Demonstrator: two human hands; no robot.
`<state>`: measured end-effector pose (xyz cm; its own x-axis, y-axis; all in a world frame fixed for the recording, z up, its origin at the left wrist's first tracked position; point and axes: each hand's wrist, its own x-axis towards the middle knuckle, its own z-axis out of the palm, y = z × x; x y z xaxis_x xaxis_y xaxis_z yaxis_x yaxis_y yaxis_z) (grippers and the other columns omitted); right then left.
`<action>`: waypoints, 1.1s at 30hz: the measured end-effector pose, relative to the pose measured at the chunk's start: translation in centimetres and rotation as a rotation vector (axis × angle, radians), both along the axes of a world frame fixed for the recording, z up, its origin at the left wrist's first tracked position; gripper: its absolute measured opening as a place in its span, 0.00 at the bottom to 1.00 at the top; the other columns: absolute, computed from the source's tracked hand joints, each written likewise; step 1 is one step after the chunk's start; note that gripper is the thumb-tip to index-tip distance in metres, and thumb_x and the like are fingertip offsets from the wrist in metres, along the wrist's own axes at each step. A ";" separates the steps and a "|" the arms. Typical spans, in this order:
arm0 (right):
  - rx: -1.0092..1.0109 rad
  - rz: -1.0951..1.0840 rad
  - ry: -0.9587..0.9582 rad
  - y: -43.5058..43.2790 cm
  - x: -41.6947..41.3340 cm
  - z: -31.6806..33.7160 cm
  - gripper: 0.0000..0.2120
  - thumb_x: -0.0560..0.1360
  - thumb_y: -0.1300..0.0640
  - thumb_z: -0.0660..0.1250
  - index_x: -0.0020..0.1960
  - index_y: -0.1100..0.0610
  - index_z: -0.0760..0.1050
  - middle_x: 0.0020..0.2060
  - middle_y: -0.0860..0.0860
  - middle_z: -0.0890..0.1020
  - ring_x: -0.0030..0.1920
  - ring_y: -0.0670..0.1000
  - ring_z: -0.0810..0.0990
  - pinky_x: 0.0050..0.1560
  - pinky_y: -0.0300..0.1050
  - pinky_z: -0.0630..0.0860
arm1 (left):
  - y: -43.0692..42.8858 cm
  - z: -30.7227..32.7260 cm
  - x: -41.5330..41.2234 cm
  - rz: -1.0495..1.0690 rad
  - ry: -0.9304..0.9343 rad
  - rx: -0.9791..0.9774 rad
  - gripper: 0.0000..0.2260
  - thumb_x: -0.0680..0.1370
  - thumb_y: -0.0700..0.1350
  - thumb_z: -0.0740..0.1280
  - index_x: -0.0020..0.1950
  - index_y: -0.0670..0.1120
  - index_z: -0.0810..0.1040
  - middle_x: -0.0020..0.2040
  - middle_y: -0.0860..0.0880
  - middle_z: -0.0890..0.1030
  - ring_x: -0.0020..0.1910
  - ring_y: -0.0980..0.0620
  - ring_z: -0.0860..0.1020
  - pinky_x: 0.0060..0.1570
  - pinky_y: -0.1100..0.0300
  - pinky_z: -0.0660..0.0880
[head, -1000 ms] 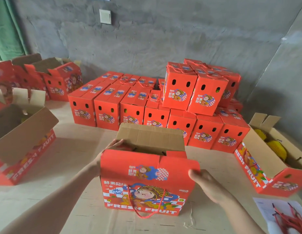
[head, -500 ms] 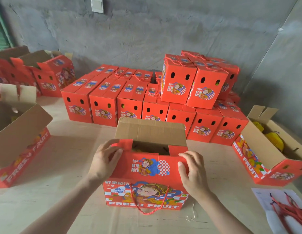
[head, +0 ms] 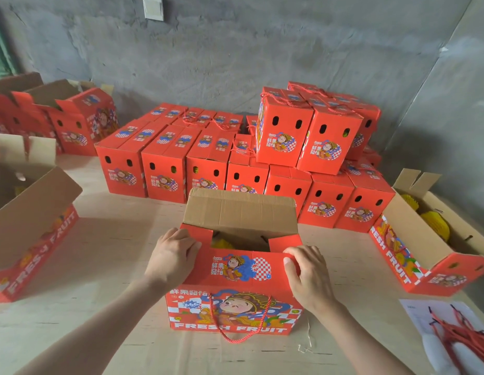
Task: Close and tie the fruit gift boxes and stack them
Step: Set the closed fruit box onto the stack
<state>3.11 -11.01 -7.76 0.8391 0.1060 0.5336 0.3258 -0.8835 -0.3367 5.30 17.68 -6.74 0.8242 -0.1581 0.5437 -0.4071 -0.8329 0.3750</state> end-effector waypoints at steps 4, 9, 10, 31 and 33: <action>-0.101 -0.008 -0.008 -0.1 -0.1 0.5 0.19 0.77 0.50 0.54 0.45 0.58 0.81 0.40 0.50 0.81 0.42 0.56 0.77 0.48 0.48 0.66 | 0.3 0.2 -0.1 -0.051 0.081 0.047 0.13 0.77 0.48 0.60 0.42 0.43 0.81 0.41 0.47 0.81 0.40 0.43 0.76 0.44 0.51 0.72; -0.399 -0.053 0.241 0.6 0.4 0.6 0.23 0.81 0.42 0.51 0.55 0.56 0.78 0.50 0.50 0.78 0.52 0.54 0.72 0.60 0.49 0.63 | -0.2 0.0 0.3 -0.013 0.159 0.158 0.13 0.79 0.49 0.64 0.43 0.44 0.84 0.43 0.47 0.78 0.47 0.43 0.75 0.51 0.51 0.67; -0.415 -0.048 0.273 0.8 0.4 0.5 0.24 0.81 0.41 0.50 0.60 0.55 0.76 0.52 0.50 0.77 0.54 0.53 0.71 0.61 0.48 0.63 | -0.3 -0.1 0.3 -0.009 0.155 0.159 0.11 0.79 0.47 0.65 0.43 0.43 0.84 0.43 0.47 0.78 0.48 0.43 0.75 0.52 0.51 0.67; -0.300 0.131 0.456 0.8 0.9 0.4 0.22 0.81 0.40 0.47 0.73 0.43 0.64 0.74 0.47 0.63 0.75 0.48 0.57 0.73 0.43 0.45 | 0.1 -0.1 1.3 -0.057 0.413 0.074 0.18 0.80 0.45 0.63 0.70 0.51 0.72 0.78 0.48 0.53 0.77 0.47 0.49 0.74 0.49 0.48; -0.302 0.134 0.408 0.8 0.8 0.4 0.21 0.81 0.41 0.48 0.72 0.44 0.66 0.70 0.45 0.69 0.71 0.47 0.62 0.72 0.43 0.49 | 0.2 0.3 2.6 0.069 0.407 -0.075 0.27 0.77 0.42 0.67 0.75 0.46 0.64 0.77 0.44 0.55 0.76 0.44 0.52 0.73 0.48 0.53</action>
<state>3.94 -10.23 -7.36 0.9406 0.3257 0.0957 0.3386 -0.9202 -0.1965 7.89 17.85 -6.42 0.9814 -0.0673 0.1796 -0.1575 -0.8172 0.5545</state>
